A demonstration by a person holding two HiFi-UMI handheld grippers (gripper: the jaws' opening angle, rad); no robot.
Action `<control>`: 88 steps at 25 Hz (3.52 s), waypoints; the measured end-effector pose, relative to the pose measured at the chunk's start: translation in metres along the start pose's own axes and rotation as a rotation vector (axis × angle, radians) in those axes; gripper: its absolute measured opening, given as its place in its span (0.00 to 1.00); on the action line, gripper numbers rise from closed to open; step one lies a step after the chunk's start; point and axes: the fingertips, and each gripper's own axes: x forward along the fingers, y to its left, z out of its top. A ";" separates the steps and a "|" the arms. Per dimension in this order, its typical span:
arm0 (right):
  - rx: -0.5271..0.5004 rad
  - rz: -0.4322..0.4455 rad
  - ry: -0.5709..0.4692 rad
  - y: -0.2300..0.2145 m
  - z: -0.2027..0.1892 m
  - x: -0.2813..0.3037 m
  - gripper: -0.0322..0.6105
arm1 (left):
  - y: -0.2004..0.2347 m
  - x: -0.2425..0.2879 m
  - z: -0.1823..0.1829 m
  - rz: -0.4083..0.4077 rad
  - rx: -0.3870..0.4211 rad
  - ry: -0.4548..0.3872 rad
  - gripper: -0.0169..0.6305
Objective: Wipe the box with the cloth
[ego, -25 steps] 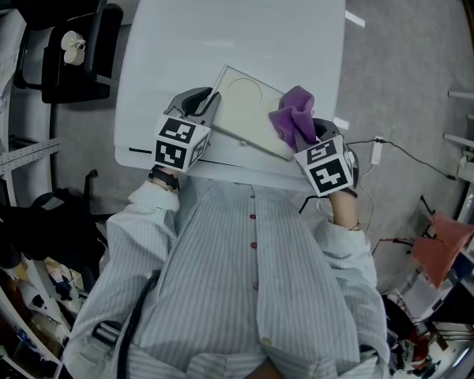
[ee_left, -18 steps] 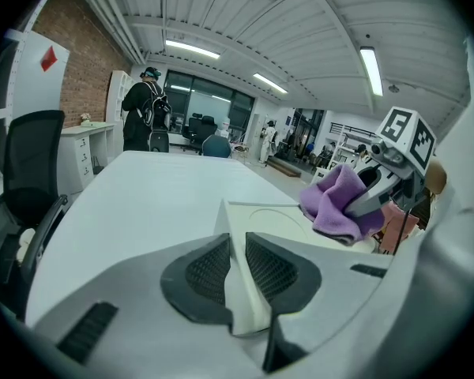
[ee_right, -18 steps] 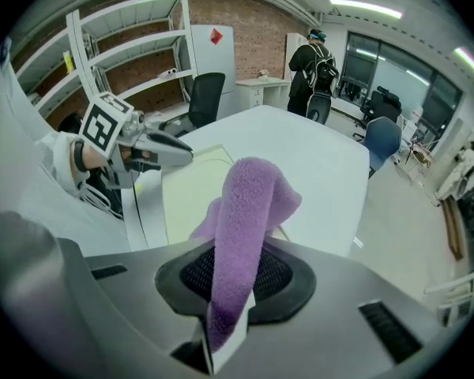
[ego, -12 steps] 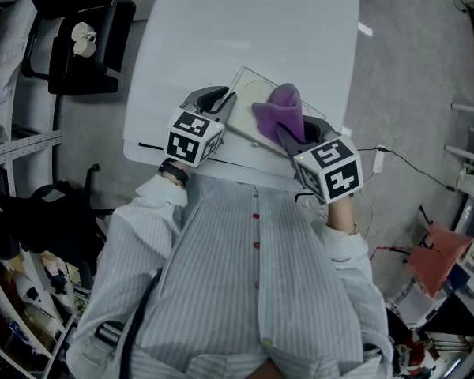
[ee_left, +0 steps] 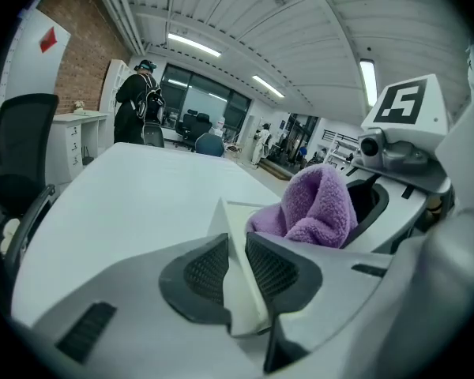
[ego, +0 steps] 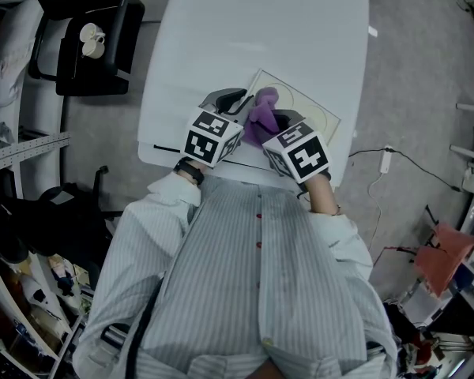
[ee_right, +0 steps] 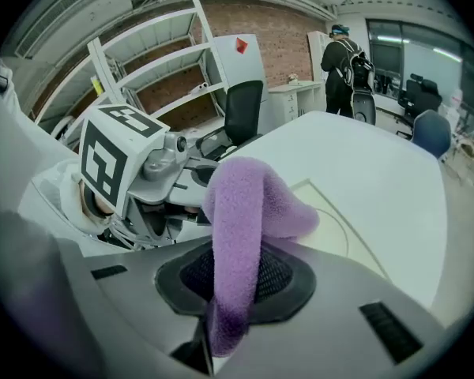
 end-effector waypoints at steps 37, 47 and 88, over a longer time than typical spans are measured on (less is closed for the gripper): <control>0.187 -0.157 0.135 -0.055 -0.131 -0.090 0.15 | 0.000 0.004 0.002 0.030 0.004 -0.013 0.12; 0.248 0.001 -0.011 -0.050 -0.120 -0.104 0.15 | 0.000 0.003 0.002 0.054 -0.004 -0.024 0.12; 0.501 0.824 0.094 -0.130 0.054 0.049 0.15 | 0.000 0.004 0.002 0.121 -0.012 -0.009 0.12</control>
